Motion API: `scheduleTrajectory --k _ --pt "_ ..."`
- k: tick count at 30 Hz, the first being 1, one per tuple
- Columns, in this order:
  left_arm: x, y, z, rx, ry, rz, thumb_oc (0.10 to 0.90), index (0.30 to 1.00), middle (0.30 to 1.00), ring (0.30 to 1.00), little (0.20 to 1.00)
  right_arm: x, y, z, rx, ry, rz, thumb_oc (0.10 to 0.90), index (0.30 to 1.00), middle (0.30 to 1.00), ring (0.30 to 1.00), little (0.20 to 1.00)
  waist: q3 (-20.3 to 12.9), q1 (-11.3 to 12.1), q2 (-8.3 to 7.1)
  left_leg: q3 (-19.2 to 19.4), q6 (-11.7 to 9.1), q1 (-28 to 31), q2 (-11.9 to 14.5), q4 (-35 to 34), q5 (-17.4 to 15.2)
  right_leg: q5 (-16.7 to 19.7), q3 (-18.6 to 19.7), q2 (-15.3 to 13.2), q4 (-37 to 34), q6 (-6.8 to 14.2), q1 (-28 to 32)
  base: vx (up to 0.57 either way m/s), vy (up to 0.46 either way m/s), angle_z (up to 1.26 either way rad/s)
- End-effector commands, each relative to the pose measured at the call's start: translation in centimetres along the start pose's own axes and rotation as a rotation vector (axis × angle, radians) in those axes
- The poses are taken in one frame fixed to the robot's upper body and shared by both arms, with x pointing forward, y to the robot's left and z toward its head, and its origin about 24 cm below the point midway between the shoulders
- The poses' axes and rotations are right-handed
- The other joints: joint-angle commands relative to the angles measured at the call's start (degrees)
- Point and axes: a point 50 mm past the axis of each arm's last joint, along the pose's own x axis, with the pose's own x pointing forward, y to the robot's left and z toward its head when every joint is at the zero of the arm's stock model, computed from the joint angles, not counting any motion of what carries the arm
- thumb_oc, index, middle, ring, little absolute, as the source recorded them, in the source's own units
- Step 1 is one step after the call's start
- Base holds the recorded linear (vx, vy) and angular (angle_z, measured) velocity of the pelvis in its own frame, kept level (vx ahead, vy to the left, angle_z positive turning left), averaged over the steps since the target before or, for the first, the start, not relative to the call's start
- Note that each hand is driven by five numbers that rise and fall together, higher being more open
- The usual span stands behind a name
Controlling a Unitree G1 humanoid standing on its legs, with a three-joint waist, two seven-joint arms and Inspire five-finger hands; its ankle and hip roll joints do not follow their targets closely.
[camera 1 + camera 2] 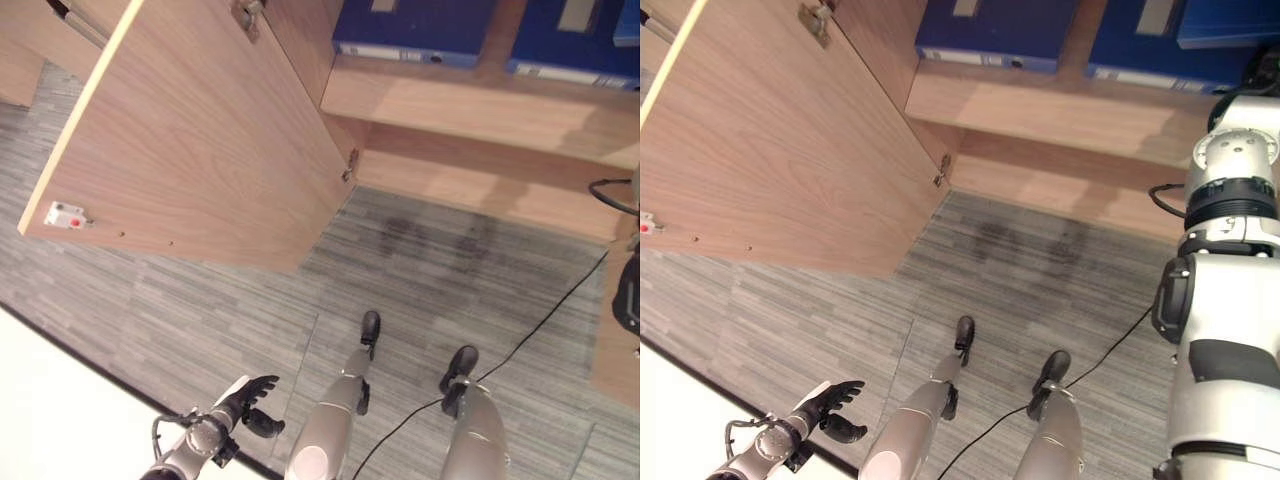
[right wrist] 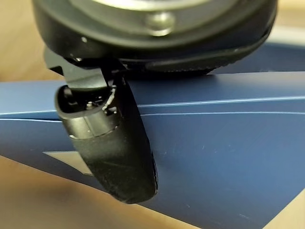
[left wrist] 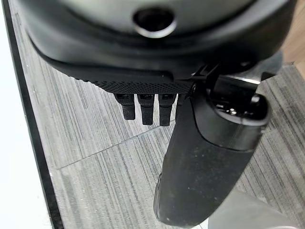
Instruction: Put the empty folder in the office cabinet
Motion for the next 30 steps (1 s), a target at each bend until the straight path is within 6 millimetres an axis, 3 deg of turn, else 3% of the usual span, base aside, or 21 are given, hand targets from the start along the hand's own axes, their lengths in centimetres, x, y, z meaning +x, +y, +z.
scheduleTrajectory --k 1,3,5,6,7,8,10,11,12,14,15,17,20,23,24,26,27,29,30 --pt "-2.2 1.9 -5.2 0.032 0.2 0.037 0.8 0.9 0.9 0.9 0.9 -0.4 7.1 3.0 -0.077 -0.123 0.345 0.4 0.3 0.3 0.3 0.3 -4.9 1.8 -1.71 -0.4 -5.9 7.4 4.1 3.5 -12.0 -0.9 2.6 2.8 -9.1 3.7 8.6 0.01 -0.044 0.0" --pt "-2.4 2.1 -5.5 0.019 0.211 0.046 0.8 0.9 0.9 0.9 0.9 -0.3 6.6 2.7 -0.113 -0.11 0.334 0.4 0.3 0.3 0.3 0.3 -4.9 1.6 -2.2 -0.2 -6.1 7.9 4.6 4.5 -12.4 -1.5 3.2 3.5 -9.7 3.2 9.9 0.0 -0.09 0.02" --pt "-2.6 2.2 -5.9 0.006 0.228 0.054 0.8 0.9 0.9 0.9 0.9 -0.2 5.4 2.6 -0.146 -0.11 0.307 0.4 0.3 0.3 0.3 0.3 -4.0 1.5 -2.49 0.4 -7.1 7.1 5.0 10.2 -12.9 -3.1 3.3 4.5 -11.3 2.0 13.1 -0.01 -0.188 0.01" --pt "-2.7 2.3 -6.0 -0.001 0.231 0.064 0.8 0.9 0.9 0.9 0.9 -0.1 4.7 2.6 -0.161 -0.108 0.293 0.4 0.3 0.3 0.3 0.3 -3.0 1.8 -2.43 0.6 -7.8 5.9 5.5 13.6 -11.8 -4.1 3.2 5.0 -11.6 1.2 14.5 -0.03 -0.225 0.07" --pt "-2.8 2.8 -6.0 -0.017 0.23 0.081 0.8 0.9 0.9 0.9 0.9 -0.1 4.6 2.9 -0.171 -0.112 0.299 0.4 0.3 0.3 0.3 0.3 -1.2 2.3 -2.16 -0.2 -9.4 1.5 6.3 21.5 -5.5 -4.8 2.8 5.6 -11.4 0.1 15.5 -0.02 -0.19 0.12" --pt "-2.9 3.2 -6.1 -0.027 0.231 0.096 0.8 0.9 0.9 0.9 0.9 0.0 4.3 2.8 -0.184 -0.104 0.297 0.4 0.3 0.3 0.3 0.3 0.0 2.8 -2.47 -0.9 -10.1 -1.9 6.4 26.6 -1.9 -5.7 2.9 5.9 -10.7 -1.1 15.4 -0.05 -0.219 0.24" --pt "-2.9 3.8 -6.0 -0.035 0.228 0.121 0.8 0.9 0.9 0.9 0.9 0.2 3.6 2.8 -0.215 -0.099 0.265 0.4 0.3 0.3 0.3 0.3 1.2 3.5 -3.71 -1.1 -9.4 -7.2 4.7 30.6 -2.6 -6.5 2.6 6.3 -10.4 -1.8 16.8 0.08 -0.239 0.33" --pt "-2.9 3.8 -5.9 -0.042 0.228 0.121 0.8 0.9 0.9 0.9 0.9 0.1 3.4 2.6 -0.223 -0.088 0.265 0.4 0.3 0.3 0.3 0.3 1.2 3.9 -3.77 -0.2 -8.8 -9.3 4.3 29.4 -3.8 -7.3 2.4 7.1 -10.3 -1.6 17.6 0.39 -0.142 0.25" --pt "-2.9 3.3 -6.0 -0.031 0.226 0.096 0.8 0.9 0.9 0.9 0.9 -0.1 2.9 2.0 -0.253 -0.068 0.283 0.4 0.3 0.3 0.3 0.3 0.8 5.5 -2.92 1.3 -9.0 -11.3 5.4 21.2 -1.4 -9.1 2.9 9.4 -10.7 -1.2 20.4 0.5 0.008 0.13" --pt "-2.9 2.4 -6.2 0.019 0.236 0.05 0.8 0.9 0.9 0.9 0.9 -0.5 2.3 0.9 -0.266 -0.044 0.287 0.4 0.3 0.3 0.3 0.3 1.1 7.4 -1.51 1.7 -9.5 -12.9 6.7 12.7 1.7 -10.9 3.7 11.3 -10.1 -1.1 22.8 0.53 0.08 -0.19" --pt "-3.0 1.7 -6.6 0.037 0.249 0.024 0.8 0.9 0.9 0.9 0.9 -0.8 1.2 0.0 -0.266 -0.02 0.27 0.4 0.3 0.3 0.3 0.3 1.4 8.7 -2.55 2.5 -9.7 -12.3 6.8 8.3 1.8 -13.4 5.1 11.0 -9.1 -1.1 24.6 0.48 0.042 -0.34" --pt "-3.8 0.7 -8.0 0.036 0.303 -0.003 0.8 0.9 0.9 0.9 0.9 -1.3 -0.4 -1.7 -0.243 0.032 0.231 0.4 0.3 0.3 0.3 0.3 0.2 10.3 -2.38 2.5 -7.9 -10.2 7.8 4.7 0.6 -16.3 6.2 12.3 -8.4 -0.2 27.1 0.47 0.051 -0.41" --pt "-4.5 0.8 -9.1 0.013 0.344 0.0 0.8 0.9 0.9 0.9 0.9 -2.8 -0.3 -3.8 -0.142 0.089 0.297 0.4 0.3 0.3 0.3 0.3 -0.3 11.3 -3.59 1.2 -6.7 -7.6 7.2 4.1 2.9 -17.2 8.9 12.8 -9.4 0.8 31.1 0.54 0.122 -0.82" --pt "-4.8 1.9 -9.3 0.068 0.352 0.002 0.8 0.9 0.9 0.9 0.9 -3.7 0.0 -4.6 -0.073 0.093 0.328 0.4 0.3 0.3 0.3 0.3 -0.4 11.1 -7.71 1.1 -4.8 -8.1 4.2 8.1 0.6 -12.9 9.3 9.8 -7.2 3.8 32.2 0.4 0.065 -0.76" --pt "-4.9 2.6 -9.1 0.071 0.344 0.024 0.8 0.9 0.9 0.9 0.9 -3.9 0.6 -5.0 -0.07 0.099 0.341 0.4 0.3 0.3 0.3 0.3 -0.1 11.1 -8.07 1.5 -3.7 -7.7 3.5 9.0 -0.8 -9.1 9.2 8.6 -4.7 5.3 30.5 0.23 0.146 -0.12" --pt "-4.7 3.9 -8.5 0.056 0.316 0.067 0.8 0.9 0.9 0.9 0.9 -4.1 1.6 -5.7 -0.053 0.111 0.345 0.4 0.3 0.3 0.3 0.3 0.7 10.7 -7.66 2.6 -1.8 -6.4 3.3 10.5 -3.5 1.1 7.1 5.0 3.7 8.3 25.7 0.19 0.265 -0.14" --pt "-4.6 4.7 -8.1 0.054 0.299 0.095 0.8 0.9 0.9 0.9 0.9 -4.2 2.8 -6.0 -0.081 0.123 0.36 0.4 0.3 0.3 0.3 0.3 1.1 9.9 -5.16 2.9 -0.4 -3.4 4.8 10.7 -5.5 6.0 5.9 3.3 11.7 9.3 19.7 0.27 0.317 -0.27" --pt "-4.5 4.7 -8.0 0.047 0.295 0.104 0.8 0.9 0.9 0.9 0.9 -4.2 2.9 -6.2 -0.092 0.131 0.362 0.4 0.3 0.3 0.3 0.3 1.4 9.7 -4.3 3.2 -0.2 -2.5 5.3 10.3 -5.8 6.7 4.5 1.9 13.3 9.5 17.5 0.21 0.193 -0.3" --pt "-4.4 5.0 -7.7 0.029 0.286 0.13 0.8 0.9 0.9 0.9 0.9 -4.2 2.6 -6.6 -0.108 0.149 0.349 0.4 0.3 0.3 0.3 0.3 2.0 9.3 -3.58 4.2 -0.6 -0.8 5.8 9.8 -7.5 4.3 0.0 -2.4 12.5 9.0 13.5 0.21 0.034 -0.46"
